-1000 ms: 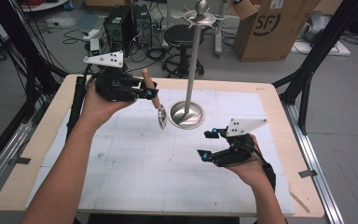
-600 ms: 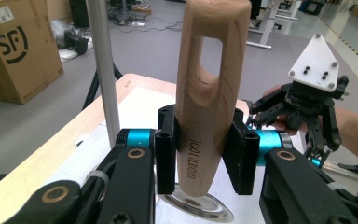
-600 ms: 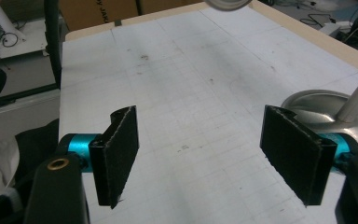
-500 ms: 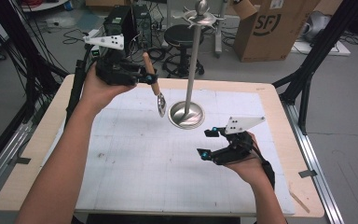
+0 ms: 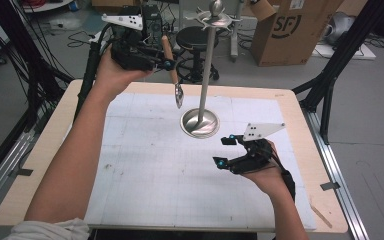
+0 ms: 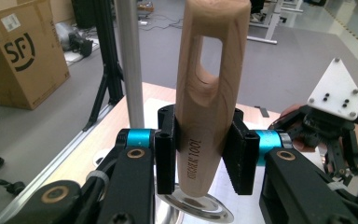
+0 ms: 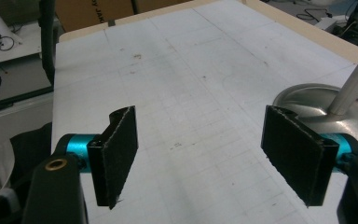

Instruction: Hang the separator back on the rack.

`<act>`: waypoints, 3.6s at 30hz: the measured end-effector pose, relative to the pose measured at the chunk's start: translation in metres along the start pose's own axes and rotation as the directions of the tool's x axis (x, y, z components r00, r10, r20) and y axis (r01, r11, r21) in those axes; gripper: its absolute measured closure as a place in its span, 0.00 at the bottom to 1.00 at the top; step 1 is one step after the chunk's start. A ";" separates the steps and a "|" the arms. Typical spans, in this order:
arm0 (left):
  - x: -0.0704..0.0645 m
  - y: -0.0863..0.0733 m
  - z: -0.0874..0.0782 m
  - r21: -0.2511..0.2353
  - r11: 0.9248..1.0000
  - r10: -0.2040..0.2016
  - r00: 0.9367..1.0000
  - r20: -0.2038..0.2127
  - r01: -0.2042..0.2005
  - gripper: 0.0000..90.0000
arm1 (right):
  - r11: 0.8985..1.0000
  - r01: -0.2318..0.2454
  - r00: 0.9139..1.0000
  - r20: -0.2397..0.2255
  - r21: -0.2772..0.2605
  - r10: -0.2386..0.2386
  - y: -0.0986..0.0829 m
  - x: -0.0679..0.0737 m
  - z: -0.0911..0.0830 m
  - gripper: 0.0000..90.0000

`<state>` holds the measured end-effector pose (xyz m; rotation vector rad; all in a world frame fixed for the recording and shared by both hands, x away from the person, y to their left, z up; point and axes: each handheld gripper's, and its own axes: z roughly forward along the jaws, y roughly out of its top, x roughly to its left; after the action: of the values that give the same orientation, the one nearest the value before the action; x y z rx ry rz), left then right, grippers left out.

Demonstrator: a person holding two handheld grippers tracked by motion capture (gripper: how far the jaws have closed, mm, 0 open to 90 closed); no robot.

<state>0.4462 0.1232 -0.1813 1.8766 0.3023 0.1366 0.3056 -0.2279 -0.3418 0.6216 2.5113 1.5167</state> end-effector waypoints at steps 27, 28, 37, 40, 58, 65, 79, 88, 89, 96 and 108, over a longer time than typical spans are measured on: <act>-0.006 0.031 0.027 0.032 0.999 0.007 0.999 -0.032 -0.006 0.76 | 1.000 0.001 1.000 -0.003 -0.008 -0.001 -0.005 0.001 -0.002 0.29; -0.004 0.032 0.026 0.028 1.000 0.000 0.999 -0.033 0.001 0.76 | 1.000 0.002 1.000 -0.001 -0.010 -0.002 -0.005 0.001 -0.002 0.29; 0.024 0.032 0.023 0.037 0.998 -0.040 0.996 -0.081 0.043 0.76 | 1.000 0.000 1.000 -0.007 -0.001 0.000 -0.005 0.000 -0.001 0.29; 0.033 0.037 0.024 0.056 0.998 -0.034 0.994 -0.100 0.040 0.76 | 1.000 -0.003 1.000 -0.007 -0.005 0.003 -0.005 -0.001 -0.001 0.29; 0.060 0.043 0.032 0.086 0.995 -0.032 0.995 -0.091 0.040 0.76 | 0.999 -0.032 0.999 0.021 -0.001 0.032 -0.013 -0.003 -0.005 0.29; 0.059 0.053 0.035 0.093 0.995 -0.015 0.995 -0.094 0.023 0.76 | 1.000 -0.022 1.000 0.011 -0.002 0.022 -0.012 -0.003 -0.001 0.29; 0.055 0.053 0.056 0.142 0.990 -0.001 0.995 -0.098 0.015 0.76 | 1.000 -0.020 1.000 0.010 0.000 0.020 -0.012 -0.003 0.000 0.29; 0.051 0.048 0.053 0.139 0.990 -0.009 0.993 -0.122 0.026 0.54 | 1.000 -0.016 1.000 0.000 0.005 0.016 -0.011 -0.004 0.003 0.29; 0.050 0.047 0.051 0.141 0.990 -0.009 0.992 -0.123 0.027 0.51 | 1.000 -0.020 1.000 -0.001 0.002 0.020 -0.011 -0.003 0.002 0.29; 0.039 0.024 0.015 0.110 0.993 -0.025 0.989 -0.143 0.041 0.47 | 1.000 -0.019 1.000 -0.005 -0.020 0.019 -0.011 -0.004 -0.001 0.29; 0.021 0.000 -0.010 0.089 0.996 -0.017 0.992 -0.122 0.028 0.45 | 1.000 -0.010 1.000 -0.013 -0.019 0.010 -0.010 0.000 0.005 0.29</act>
<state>0.4639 0.1383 -0.1788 1.9576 0.4189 0.2247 0.3048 -0.2284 -0.3531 0.6240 2.5039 1.5518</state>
